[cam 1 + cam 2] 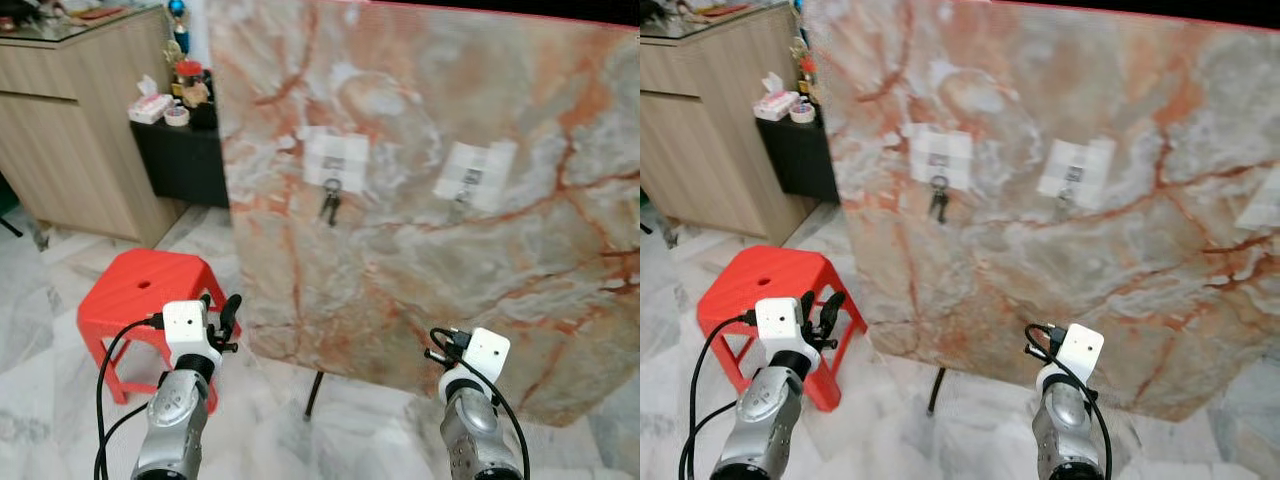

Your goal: Hang keys on a hook

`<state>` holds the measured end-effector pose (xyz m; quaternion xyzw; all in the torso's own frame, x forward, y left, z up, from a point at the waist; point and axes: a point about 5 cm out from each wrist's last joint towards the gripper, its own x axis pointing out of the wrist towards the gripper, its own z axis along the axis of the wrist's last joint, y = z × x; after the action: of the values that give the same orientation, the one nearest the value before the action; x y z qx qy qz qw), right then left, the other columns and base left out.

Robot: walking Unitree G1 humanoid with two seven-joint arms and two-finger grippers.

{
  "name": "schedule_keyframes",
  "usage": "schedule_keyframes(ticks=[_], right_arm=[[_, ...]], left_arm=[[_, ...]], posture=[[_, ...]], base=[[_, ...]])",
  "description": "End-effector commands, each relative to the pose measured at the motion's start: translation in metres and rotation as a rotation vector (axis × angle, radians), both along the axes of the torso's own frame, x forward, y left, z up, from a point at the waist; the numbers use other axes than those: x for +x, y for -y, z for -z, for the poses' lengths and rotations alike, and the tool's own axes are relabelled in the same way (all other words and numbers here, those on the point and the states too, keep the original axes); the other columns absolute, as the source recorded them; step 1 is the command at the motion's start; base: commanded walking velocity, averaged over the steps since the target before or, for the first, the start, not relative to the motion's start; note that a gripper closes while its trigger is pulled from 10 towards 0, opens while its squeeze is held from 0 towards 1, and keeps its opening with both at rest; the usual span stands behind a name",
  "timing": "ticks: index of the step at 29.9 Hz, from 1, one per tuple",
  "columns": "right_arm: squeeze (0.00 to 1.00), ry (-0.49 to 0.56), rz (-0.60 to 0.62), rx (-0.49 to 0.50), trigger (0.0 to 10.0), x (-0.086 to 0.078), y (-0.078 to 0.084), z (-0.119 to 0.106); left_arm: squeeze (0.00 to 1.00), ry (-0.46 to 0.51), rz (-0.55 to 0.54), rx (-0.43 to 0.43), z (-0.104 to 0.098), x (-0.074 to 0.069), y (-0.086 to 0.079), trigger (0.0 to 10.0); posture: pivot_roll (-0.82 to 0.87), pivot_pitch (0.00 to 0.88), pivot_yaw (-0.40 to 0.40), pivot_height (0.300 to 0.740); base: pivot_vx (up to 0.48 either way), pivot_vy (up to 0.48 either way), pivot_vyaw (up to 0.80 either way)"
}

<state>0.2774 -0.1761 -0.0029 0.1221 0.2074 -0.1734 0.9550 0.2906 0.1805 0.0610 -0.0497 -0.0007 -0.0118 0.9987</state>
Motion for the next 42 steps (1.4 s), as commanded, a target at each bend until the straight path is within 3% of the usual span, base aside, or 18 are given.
schedule_keyframes(ticks=[1, 9, 18, 21, 24, 28, 32, 35, 37, 42], right_arm=[[0.0, 0.046, 0.013, -0.006, 10.0, 0.007, 0.002, -0.009], [0.0, 0.067, 0.034, -0.014, 10.0, 0.009, 0.006, -0.014], [0.0, 0.243, 0.185, -0.121, 10.0, 0.023, 0.029, -0.05], [0.0, 0.295, 0.21, -0.23, 10.0, 0.028, 0.037, -0.067], [0.0, 0.326, 0.262, -0.45, 10.0, 0.033, 0.051, -0.089], [0.0, 0.336, 0.306, -0.576, 10.0, 0.039, 0.06, -0.103], [0.0, 0.348, 0.323, -0.589, 10.0, 0.045, 0.062, -0.112], [0.0, 0.359, 0.315, -0.526, 10.0, 0.047, 0.058, -0.111], [0.0, 0.376, 0.29, -0.431, 10.0, 0.047, 0.049, -0.107], [0.0, 0.351, 0.276, -0.407, 10.0, 0.039, 0.039, -0.095]], left_arm=[[0.0, 0.005, 0.003, 0.003, -0.002, 0.001, 0.0, 10.0], [0.0, 0.002, -0.003, 0.005, -0.002, 0.002, -0.001, 10.0], [0.0, -0.003, -0.014, 0.001, -0.001, 0.002, -0.004, 10.0], [0.0, -0.003, -0.014, 0.003, -0.002, 0.002, -0.004, 10.0], [0.0, -0.004, -0.014, 0.003, -0.002, 0.003, -0.005, 10.0], [0.0, -0.004, -0.011, 0.003, -0.002, 0.003, -0.004, 10.0], [0.0, -0.003, -0.011, 0.004, -0.002, 0.003, -0.005, 10.0], [0.0, -0.002, -0.012, 0.005, -0.003, 0.003, -0.006, 10.0], [0.0, -0.002, -0.013, 0.005, -0.003, 0.003, -0.006, 10.0], [0.0, -0.001, -0.01, 0.004, -0.003, 0.003, -0.005, 10.0]], posture=[[0.08, 0.0, -0.056, 0.74], [0.07, 0.0, -0.054, 0.74], [0.07, 0.0, -0.05, 0.74], [0.07, 0.0, -0.049, 0.74], [0.07, 0.0, -0.045, 0.74], [0.07, 0.0, -0.041, 0.74], [0.08, 0.0, -0.041, 0.74], [0.08, 0.0, -0.041, 0.74], [0.08, 0.0, -0.04, 0.74], [0.08, 0.0, -0.04, 0.74]], base=[[0.0, -0.326, 0.0], [0.0, -0.239, 0.0], [0.0, 0.0, 0.0], [0.0, 0.0, 0.0], [0.0, 0.0, 0.0], [0.0, 0.0, 0.0], [0.0, 0.0, 0.0], [0.0, 0.0, 0.0], [0.0, 0.0, 0.0], [0.0, 0.0, 0.0]])
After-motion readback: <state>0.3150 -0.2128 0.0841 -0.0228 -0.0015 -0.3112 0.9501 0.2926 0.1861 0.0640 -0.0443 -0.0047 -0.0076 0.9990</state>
